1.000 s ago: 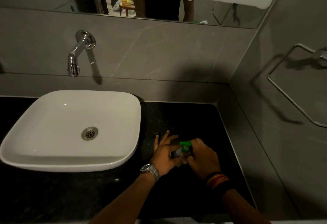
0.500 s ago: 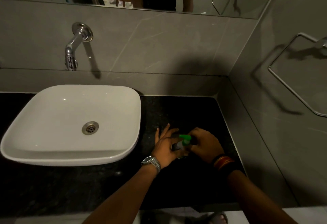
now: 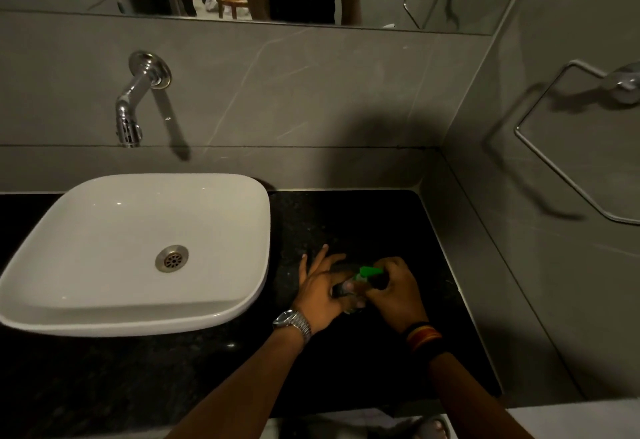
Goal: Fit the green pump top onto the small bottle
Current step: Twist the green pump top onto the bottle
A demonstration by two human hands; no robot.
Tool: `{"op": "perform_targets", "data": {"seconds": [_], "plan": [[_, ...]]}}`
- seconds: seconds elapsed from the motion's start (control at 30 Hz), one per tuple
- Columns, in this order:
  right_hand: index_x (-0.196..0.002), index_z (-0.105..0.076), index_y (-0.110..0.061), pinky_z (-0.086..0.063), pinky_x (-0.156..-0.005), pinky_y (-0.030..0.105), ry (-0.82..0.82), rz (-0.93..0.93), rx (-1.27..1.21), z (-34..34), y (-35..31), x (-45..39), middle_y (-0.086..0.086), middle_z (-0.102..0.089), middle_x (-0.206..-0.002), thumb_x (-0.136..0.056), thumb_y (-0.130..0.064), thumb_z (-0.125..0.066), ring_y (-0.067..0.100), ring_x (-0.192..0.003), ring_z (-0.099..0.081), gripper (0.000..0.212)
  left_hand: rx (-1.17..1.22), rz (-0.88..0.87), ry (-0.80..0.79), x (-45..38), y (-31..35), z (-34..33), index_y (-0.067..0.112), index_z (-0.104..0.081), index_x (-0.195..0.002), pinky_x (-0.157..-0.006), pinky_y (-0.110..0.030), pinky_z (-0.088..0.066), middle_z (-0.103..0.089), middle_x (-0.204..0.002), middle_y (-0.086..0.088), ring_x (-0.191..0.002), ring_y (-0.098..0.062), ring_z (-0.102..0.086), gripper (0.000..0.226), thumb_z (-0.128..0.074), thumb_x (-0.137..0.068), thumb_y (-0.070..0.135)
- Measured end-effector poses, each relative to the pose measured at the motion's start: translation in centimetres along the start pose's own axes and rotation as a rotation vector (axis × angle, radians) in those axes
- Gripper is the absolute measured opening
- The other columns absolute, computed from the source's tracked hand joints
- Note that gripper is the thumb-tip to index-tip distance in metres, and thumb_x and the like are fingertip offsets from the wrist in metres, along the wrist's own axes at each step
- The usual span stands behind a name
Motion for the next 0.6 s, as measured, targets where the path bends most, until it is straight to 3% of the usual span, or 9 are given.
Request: {"op": "perform_targets", "data": {"seconds": [0.1, 0.17, 0.23, 0.33, 0.47, 0.53, 0.6], "plan": [[-0.109, -0.070, -0.018, -0.045, -0.102, 0.027, -0.087, 0.079, -0.145, 0.1, 1.0, 0.5, -0.007, -0.053, -0.123, -0.069, -0.029, -0.085, 0.008, -0.115, -0.055, 0.044, -0.004, 0.006, -0.007, 0.0, 0.1, 0.0, 0.046, -0.062, -0.128, -0.120, -0.039, 0.018, -0.043, -0.152, 0.015, -0.152, -0.007, -0.005, 0.058, -0.073, -0.074, 0.063], [-0.111, -0.071, -0.015, -0.045, -0.108, 0.025, -0.162, 0.114, -0.193, 0.4, 1.9, 0.6, -0.013, -0.052, -0.128, -0.077, -0.013, -0.079, -0.002, -0.119, -0.054, 0.035, -0.009, 0.004, -0.004, 0.1, 0.1, -0.1, 0.046, -0.061, -0.130, -0.120, -0.041, 0.018, -0.043, -0.152, 0.015, -0.153, -0.009, -0.005, 0.060, -0.073, -0.074, 0.064], [-0.102, -0.073, -0.015, -0.049, -0.104, 0.033, -0.148, 0.089, -0.182, 0.4, 2.0, 0.3, -0.008, -0.057, -0.123, -0.074, -0.021, -0.082, -0.002, -0.113, -0.057, 0.031, -0.020, 0.003, -0.004, 0.2, 0.0, -0.1, 0.047, -0.061, -0.130, -0.121, -0.044, 0.017, -0.043, -0.152, 0.015, -0.153, -0.010, -0.006, 0.060, -0.072, -0.073, 0.066], [-0.090, -0.068, -0.016, -0.051, -0.094, 0.036, -0.078, 0.071, -0.123, 0.7, 1.1, -0.1, 0.000, -0.059, -0.114, -0.058, -0.047, -0.084, 0.013, -0.105, -0.060, 0.048, -0.005, 0.007, -0.004, 0.2, 0.0, 0.0, 0.048, -0.061, -0.129, -0.120, -0.044, 0.018, -0.042, -0.152, 0.015, -0.154, -0.011, -0.006, 0.060, -0.073, -0.073, 0.066], [-0.114, -0.068, -0.023, -0.043, -0.105, 0.031, -0.185, 0.177, -0.069, 1.1, 1.1, -0.2, -0.003, -0.053, -0.134, -0.074, -0.029, -0.082, 0.009, -0.123, -0.052, 0.043, -0.020, 0.017, -0.013, 0.1, 0.3, 0.1, 0.047, -0.061, -0.129, -0.120, -0.045, 0.018, -0.042, -0.153, 0.015, -0.154, -0.012, -0.005, 0.061, -0.073, -0.072, 0.067], [-0.108, -0.072, -0.021, -0.047, -0.105, 0.038, -0.206, 0.208, -0.074, 0.9, 1.1, -0.2, -0.004, -0.057, -0.131, -0.078, -0.026, -0.079, 0.009, -0.120, -0.056, 0.032, -0.016, 0.013, -0.008, 0.2, 0.2, 0.1, 0.047, -0.062, -0.129, -0.120, -0.045, 0.018, -0.043, -0.152, 0.015, -0.154, -0.011, -0.006, 0.061, -0.073, -0.072, 0.067], [-0.095, -0.073, -0.018, -0.052, -0.096, 0.041, -0.123, 0.208, -0.031, 0.5, 1.2, -0.3, -0.002, -0.064, -0.115, -0.072, -0.029, -0.082, 0.013, -0.107, -0.061, 0.028, -0.012, 0.001, -0.007, 0.2, 0.0, -0.1, 0.046, -0.063, -0.127, -0.119, -0.041, 0.022, -0.043, -0.152, 0.015, -0.153, -0.009, -0.005, 0.059, -0.073, -0.073, 0.066]]}}
Point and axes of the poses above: each hand's wrist, its own x-axis away from the middle knuckle, its own z-axis out of the back of the hand, y = z × x, the point moved 1 cm from there along -x, towards the middle knuckle
